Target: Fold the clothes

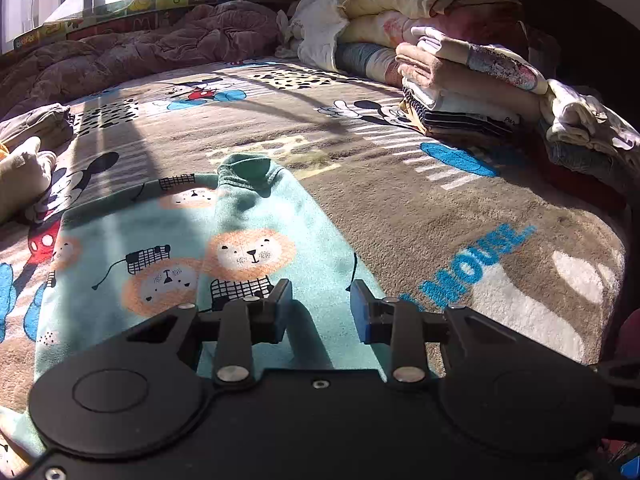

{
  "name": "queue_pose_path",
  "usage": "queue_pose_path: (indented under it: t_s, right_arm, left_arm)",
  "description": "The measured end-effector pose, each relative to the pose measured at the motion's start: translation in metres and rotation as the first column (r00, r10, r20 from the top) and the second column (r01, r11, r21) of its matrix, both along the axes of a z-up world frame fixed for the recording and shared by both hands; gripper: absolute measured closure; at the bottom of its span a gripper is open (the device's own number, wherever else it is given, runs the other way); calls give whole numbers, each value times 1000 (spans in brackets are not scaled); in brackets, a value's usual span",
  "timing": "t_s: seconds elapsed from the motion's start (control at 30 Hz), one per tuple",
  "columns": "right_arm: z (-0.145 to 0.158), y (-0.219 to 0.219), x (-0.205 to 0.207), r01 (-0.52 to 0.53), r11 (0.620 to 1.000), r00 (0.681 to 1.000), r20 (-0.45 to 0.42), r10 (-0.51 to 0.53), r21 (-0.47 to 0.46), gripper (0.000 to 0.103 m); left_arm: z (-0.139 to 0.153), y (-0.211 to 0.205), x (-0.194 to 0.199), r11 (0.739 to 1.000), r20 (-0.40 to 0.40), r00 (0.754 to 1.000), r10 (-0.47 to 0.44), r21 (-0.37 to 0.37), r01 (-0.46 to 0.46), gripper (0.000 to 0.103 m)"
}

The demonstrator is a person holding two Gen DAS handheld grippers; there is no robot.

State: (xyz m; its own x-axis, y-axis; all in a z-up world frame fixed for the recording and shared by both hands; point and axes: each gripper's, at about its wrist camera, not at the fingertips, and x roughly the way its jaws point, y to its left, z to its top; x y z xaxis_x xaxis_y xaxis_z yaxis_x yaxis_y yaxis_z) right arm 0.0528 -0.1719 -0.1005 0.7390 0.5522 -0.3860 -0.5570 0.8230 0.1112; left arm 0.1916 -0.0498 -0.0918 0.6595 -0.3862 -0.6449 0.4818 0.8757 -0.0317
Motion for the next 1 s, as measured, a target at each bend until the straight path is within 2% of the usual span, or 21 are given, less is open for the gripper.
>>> queue_pose_path:
  t_s: [0.03, 0.1, 0.17, 0.27, 0.4, 0.43, 0.5, 0.63, 0.77, 0.87, 1.0]
  right_arm:
    - [-9, 3, 10, -7, 1000, 997, -79, 6, -1, 71]
    - [-16, 3, 15, 16, 1000, 996, -93, -15, 6, 71]
    - [-18, -3, 18, 28, 998, 991, -132, -19, 62, 71]
    - [-19, -2, 16, 31, 998, 992, -120, -24, 55, 71]
    - [-12, 2, 3, 50, 999, 997, -61, -49, 11, 71]
    - [-9, 2, -1, 55, 998, 998, -41, -55, 4, 71]
    - [-1, 1, -13, 58, 998, 998, -18, -58, -10, 70]
    - [12, -6, -35, 62, 998, 998, 7, -62, -20, 70]
    - [25, -21, -44, 103, 993, 994, 17, -105, 57, 70]
    - [30, -47, -36, 190, 961, 982, -40, -186, 203, 67]
    - [19, -77, -21, 348, 875, 937, -158, -312, 336, 63]
  left_arm:
    - [-7, -2, 0, 1000, -2, 1000, 0, 15, 0, 70]
    - [-11, -2, -2, 1000, 19, 1000, 7, 14, -7, 70]
    - [-12, -1, -4, 1000, 21, 999, 28, 9, -28, 68]
    - [-16, -1, -8, 999, 46, 998, 52, 7, -52, 65]
    - [-4, 10, -22, 984, 49, 986, 161, -86, -157, 59]
    - [-1, 15, -29, 977, 48, 981, 185, -120, -179, 56]
    - [3, 30, -47, 958, 41, 974, 224, -193, -212, 55]
    - [0, 59, -82, 924, -2, 954, 298, -251, -289, 55]
    - [5, 87, -104, 908, -18, 937, 348, -242, -342, 50]
    - [16, 116, -116, 875, -22, 911, 413, -267, -403, 39]
    - [19, 160, -131, 795, -47, 857, 513, -351, -495, 11]
